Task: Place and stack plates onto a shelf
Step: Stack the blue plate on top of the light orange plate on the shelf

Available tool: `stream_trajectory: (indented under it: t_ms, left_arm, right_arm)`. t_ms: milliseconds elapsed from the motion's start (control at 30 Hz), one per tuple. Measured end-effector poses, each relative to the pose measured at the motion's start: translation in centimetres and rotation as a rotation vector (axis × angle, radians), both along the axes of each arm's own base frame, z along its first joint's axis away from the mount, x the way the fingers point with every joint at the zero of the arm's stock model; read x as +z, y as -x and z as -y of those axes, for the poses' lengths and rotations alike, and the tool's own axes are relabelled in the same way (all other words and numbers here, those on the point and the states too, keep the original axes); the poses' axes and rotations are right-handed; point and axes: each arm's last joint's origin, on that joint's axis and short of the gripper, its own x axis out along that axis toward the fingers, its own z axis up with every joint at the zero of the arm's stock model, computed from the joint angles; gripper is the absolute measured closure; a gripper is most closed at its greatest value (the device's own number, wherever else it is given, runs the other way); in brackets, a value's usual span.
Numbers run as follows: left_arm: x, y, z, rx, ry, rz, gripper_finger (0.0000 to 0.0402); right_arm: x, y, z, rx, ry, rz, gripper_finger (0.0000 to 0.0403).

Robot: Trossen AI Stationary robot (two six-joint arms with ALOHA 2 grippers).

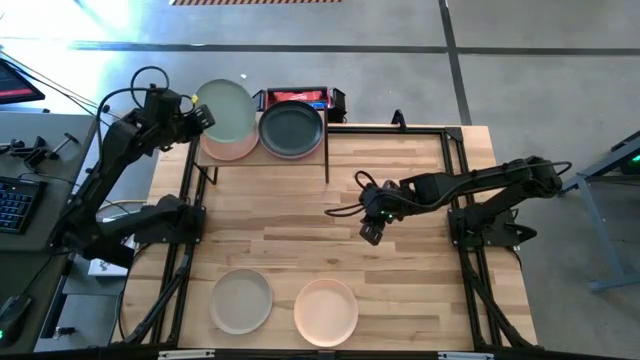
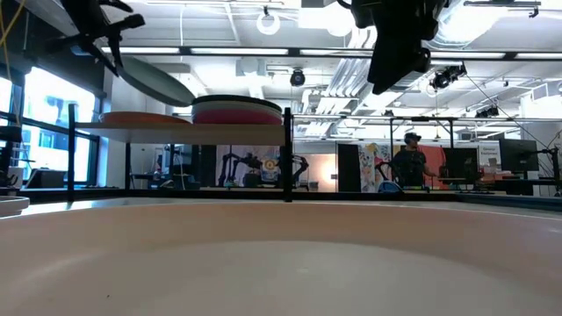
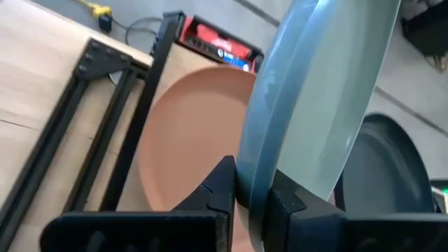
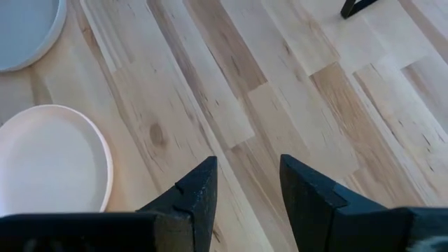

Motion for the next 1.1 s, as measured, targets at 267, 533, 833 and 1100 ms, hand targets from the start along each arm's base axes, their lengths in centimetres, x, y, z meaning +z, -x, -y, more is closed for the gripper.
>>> stream_trajectory:
  t_ms: [267, 533, 833, 1100]
  left_arm:
    - [-0.9, -0.4, -1.6, -0.042, 0.082, -0.019, 0.0364]
    - [-1.5, -0.6, -2.1, -0.046, 0.135, -0.041, 0.036]
    - [-1.5, -0.6, -2.1, -0.098, 0.138, -0.04, 0.0359]
    - [-1.5, -0.7, -2.0, -0.112, 0.149, -0.027, 0.035]
  right_arm:
    - [-0.1, 0.2, 0.0, 0.0, 0.004, -0.03, 0.0269]
    - [-0.2, 0.3, 0.0, 0.0, 0.005, -0.035, 0.0269]
    - [-0.2, 0.3, 0.0, 0.0, 0.006, -0.035, 0.0269]
    - [-0.2, 0.3, 0.0, -0.003, 0.004, -0.034, 0.0269]
